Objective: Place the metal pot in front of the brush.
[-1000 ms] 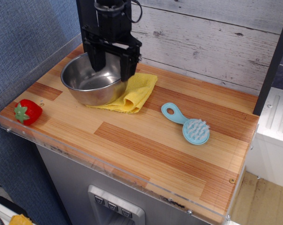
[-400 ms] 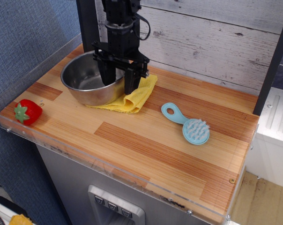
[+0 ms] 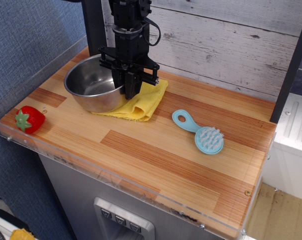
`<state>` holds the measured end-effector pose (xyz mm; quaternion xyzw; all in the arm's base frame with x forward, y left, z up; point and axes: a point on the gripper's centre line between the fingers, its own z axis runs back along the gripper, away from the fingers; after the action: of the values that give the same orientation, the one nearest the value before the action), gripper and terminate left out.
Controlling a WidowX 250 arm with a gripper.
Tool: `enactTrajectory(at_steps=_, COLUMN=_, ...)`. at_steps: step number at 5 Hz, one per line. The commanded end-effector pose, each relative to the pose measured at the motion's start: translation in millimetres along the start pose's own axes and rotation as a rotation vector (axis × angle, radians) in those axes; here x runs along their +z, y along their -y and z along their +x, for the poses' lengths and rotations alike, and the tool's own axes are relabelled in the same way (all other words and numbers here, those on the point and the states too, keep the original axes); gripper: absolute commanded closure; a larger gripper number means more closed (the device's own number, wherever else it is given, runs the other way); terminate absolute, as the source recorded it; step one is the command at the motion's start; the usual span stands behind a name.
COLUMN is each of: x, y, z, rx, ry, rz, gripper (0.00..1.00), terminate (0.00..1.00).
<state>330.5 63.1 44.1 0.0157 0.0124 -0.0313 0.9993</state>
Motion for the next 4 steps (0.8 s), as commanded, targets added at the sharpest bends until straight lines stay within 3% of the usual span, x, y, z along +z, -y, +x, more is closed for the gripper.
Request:
enactTrajectory(at_steps=1, x=19, y=-5, z=-2, rx=-0.001, ry=0.035, rz=0.005, gripper=1.0, terminate=0.0)
enactTrajectory(at_steps=2, x=38, y=-16, z=-11, rx=0.023, ry=0.053, rz=0.029, gripper=1.0, terminate=0.0)
enactTrajectory(at_steps=3, x=71, y=-36, z=-25, rx=0.057, ry=0.083, rz=0.079, gripper=1.0, terminate=0.0)
enactTrajectory(at_steps=4, x=113, y=-46, z=-43, rx=0.092, ry=0.133, rz=0.089, gripper=1.0, terminate=0.0)
